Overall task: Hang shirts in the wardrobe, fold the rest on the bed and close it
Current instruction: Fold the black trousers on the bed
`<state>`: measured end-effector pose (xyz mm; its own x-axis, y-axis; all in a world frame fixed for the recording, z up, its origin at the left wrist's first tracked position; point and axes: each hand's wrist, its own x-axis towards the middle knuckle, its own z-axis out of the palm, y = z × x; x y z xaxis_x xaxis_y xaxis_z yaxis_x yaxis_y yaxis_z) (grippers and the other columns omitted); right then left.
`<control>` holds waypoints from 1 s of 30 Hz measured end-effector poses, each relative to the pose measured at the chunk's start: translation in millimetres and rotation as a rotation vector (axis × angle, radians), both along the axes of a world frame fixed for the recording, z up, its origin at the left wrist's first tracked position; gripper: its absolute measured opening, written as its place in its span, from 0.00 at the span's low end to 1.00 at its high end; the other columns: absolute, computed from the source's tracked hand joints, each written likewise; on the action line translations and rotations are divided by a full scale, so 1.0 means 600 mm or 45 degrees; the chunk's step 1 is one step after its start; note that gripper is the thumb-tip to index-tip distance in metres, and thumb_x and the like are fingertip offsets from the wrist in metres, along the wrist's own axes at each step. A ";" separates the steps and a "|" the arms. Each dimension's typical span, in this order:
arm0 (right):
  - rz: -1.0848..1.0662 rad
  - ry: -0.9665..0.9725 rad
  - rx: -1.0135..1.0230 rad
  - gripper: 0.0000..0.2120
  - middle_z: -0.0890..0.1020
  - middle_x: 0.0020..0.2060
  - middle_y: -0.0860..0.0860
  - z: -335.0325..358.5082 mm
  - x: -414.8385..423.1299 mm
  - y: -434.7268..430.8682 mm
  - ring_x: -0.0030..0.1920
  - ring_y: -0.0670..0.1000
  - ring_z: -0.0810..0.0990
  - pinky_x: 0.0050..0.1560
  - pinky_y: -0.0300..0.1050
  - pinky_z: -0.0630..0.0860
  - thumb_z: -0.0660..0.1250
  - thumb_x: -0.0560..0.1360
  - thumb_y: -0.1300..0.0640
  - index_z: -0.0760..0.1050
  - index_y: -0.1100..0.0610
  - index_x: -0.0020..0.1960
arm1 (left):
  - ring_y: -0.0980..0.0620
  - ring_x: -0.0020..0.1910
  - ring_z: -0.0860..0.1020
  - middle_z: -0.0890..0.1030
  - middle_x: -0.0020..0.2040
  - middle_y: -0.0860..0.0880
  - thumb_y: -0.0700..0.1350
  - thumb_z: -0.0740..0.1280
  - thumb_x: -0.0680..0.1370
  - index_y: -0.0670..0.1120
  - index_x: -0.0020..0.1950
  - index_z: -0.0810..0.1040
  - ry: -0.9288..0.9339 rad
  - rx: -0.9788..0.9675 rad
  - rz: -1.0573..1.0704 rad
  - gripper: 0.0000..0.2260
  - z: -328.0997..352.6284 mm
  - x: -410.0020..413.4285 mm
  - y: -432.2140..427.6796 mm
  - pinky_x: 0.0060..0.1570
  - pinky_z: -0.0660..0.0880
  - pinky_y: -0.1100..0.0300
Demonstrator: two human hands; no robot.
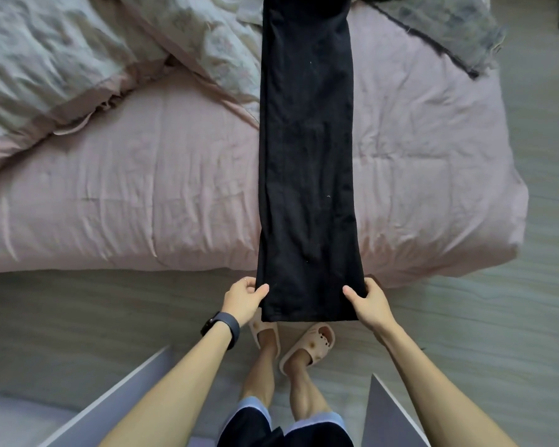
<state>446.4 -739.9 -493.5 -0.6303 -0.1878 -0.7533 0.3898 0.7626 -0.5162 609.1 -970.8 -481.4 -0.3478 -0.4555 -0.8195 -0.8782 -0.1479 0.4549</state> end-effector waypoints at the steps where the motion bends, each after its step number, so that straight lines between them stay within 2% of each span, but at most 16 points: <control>1: -0.023 -0.004 -0.020 0.10 0.82 0.51 0.47 0.005 0.004 0.002 0.54 0.51 0.81 0.59 0.53 0.77 0.69 0.78 0.53 0.74 0.54 0.57 | 0.52 0.50 0.79 0.80 0.45 0.57 0.50 0.70 0.78 0.52 0.59 0.72 0.020 -0.014 0.019 0.12 0.007 0.001 0.002 0.51 0.72 0.57; 3: -0.092 0.023 -0.056 0.11 0.81 0.54 0.46 0.018 0.012 0.008 0.56 0.49 0.80 0.61 0.52 0.76 0.70 0.78 0.53 0.73 0.53 0.58 | 0.54 0.46 0.80 0.81 0.46 0.54 0.48 0.70 0.78 0.56 0.63 0.63 0.080 -0.062 0.008 0.20 0.024 0.003 0.008 0.45 0.74 0.59; 5: -0.170 0.099 -0.069 0.10 0.79 0.53 0.43 0.027 0.016 0.012 0.57 0.49 0.79 0.58 0.49 0.75 0.69 0.78 0.52 0.72 0.51 0.56 | 0.53 0.44 0.80 0.81 0.47 0.53 0.48 0.70 0.76 0.61 0.59 0.61 0.108 -0.136 -0.094 0.20 0.031 0.004 0.018 0.40 0.74 0.58; 7: -0.229 0.159 -0.074 0.09 0.79 0.51 0.42 0.032 0.017 0.014 0.56 0.48 0.79 0.53 0.45 0.72 0.69 0.78 0.50 0.72 0.49 0.54 | 0.50 0.48 0.78 0.78 0.50 0.54 0.51 0.70 0.76 0.59 0.55 0.65 0.058 -0.223 -0.229 0.15 0.028 0.004 0.028 0.42 0.71 0.57; 9: -0.245 0.169 -0.130 0.08 0.81 0.52 0.42 0.031 0.018 0.015 0.54 0.46 0.79 0.52 0.45 0.74 0.70 0.77 0.50 0.72 0.46 0.54 | 0.49 0.52 0.76 0.76 0.52 0.54 0.54 0.69 0.77 0.56 0.52 0.69 -0.022 -0.293 -0.306 0.10 0.023 0.000 0.036 0.47 0.72 0.55; 13: -0.308 0.081 -0.282 0.09 0.85 0.50 0.46 0.023 0.022 0.018 0.52 0.48 0.83 0.54 0.46 0.79 0.69 0.78 0.56 0.77 0.44 0.54 | 0.46 0.51 0.78 0.76 0.47 0.54 0.50 0.65 0.80 0.53 0.47 0.70 -0.116 -0.436 -0.295 0.05 0.018 -0.010 0.049 0.52 0.75 0.51; 16: -0.280 0.020 -0.293 0.05 0.87 0.47 0.49 0.013 0.025 0.024 0.51 0.50 0.85 0.54 0.47 0.80 0.70 0.78 0.58 0.83 0.48 0.49 | 0.44 0.54 0.78 0.77 0.48 0.52 0.51 0.64 0.81 0.52 0.52 0.70 -0.133 -0.510 -0.291 0.05 0.020 -0.004 0.056 0.55 0.74 0.49; 19: -0.226 -0.005 -0.242 0.05 0.87 0.44 0.46 0.008 0.026 0.029 0.51 0.52 0.85 0.56 0.53 0.79 0.70 0.76 0.53 0.85 0.48 0.46 | 0.44 0.60 0.76 0.78 0.58 0.49 0.54 0.67 0.79 0.50 0.64 0.70 -0.158 -0.460 -0.318 0.16 0.017 0.008 0.056 0.59 0.74 0.47; 20: -0.205 -0.004 -0.234 0.05 0.87 0.43 0.45 0.010 0.027 0.028 0.51 0.51 0.85 0.57 0.53 0.79 0.70 0.75 0.52 0.85 0.48 0.47 | 0.44 0.61 0.75 0.77 0.59 0.48 0.54 0.67 0.79 0.50 0.65 0.70 -0.161 -0.446 -0.326 0.17 0.013 0.012 0.055 0.59 0.74 0.48; 23: -0.131 0.041 -0.213 0.05 0.87 0.43 0.41 0.016 0.033 0.028 0.50 0.45 0.84 0.57 0.49 0.79 0.70 0.76 0.50 0.85 0.45 0.47 | 0.46 0.57 0.75 0.77 0.53 0.51 0.52 0.65 0.80 0.52 0.59 0.74 -0.107 -0.455 -0.405 0.09 0.004 0.013 0.059 0.57 0.74 0.51; 25: -0.050 0.115 -0.175 0.05 0.86 0.42 0.38 0.020 0.035 0.027 0.48 0.41 0.83 0.53 0.44 0.78 0.69 0.77 0.49 0.84 0.40 0.45 | 0.47 0.53 0.76 0.76 0.48 0.54 0.53 0.62 0.81 0.54 0.52 0.75 -0.081 -0.510 -0.401 0.05 0.003 0.008 0.057 0.54 0.74 0.52; 27: -0.016 0.163 -0.142 0.05 0.85 0.40 0.36 0.022 0.034 0.029 0.47 0.38 0.83 0.50 0.40 0.77 0.70 0.77 0.47 0.83 0.39 0.45 | 0.46 0.49 0.76 0.76 0.45 0.54 0.53 0.60 0.81 0.54 0.46 0.73 -0.082 -0.536 -0.400 0.07 0.004 0.001 0.054 0.50 0.74 0.51; 30: -0.084 0.169 -0.121 0.03 0.85 0.40 0.33 0.018 0.030 0.035 0.47 0.35 0.82 0.51 0.38 0.76 0.72 0.75 0.45 0.85 0.40 0.47 | 0.44 0.44 0.76 0.78 0.42 0.49 0.50 0.59 0.81 0.49 0.44 0.71 -0.038 -0.404 -0.261 0.08 0.000 -0.010 0.044 0.41 0.73 0.52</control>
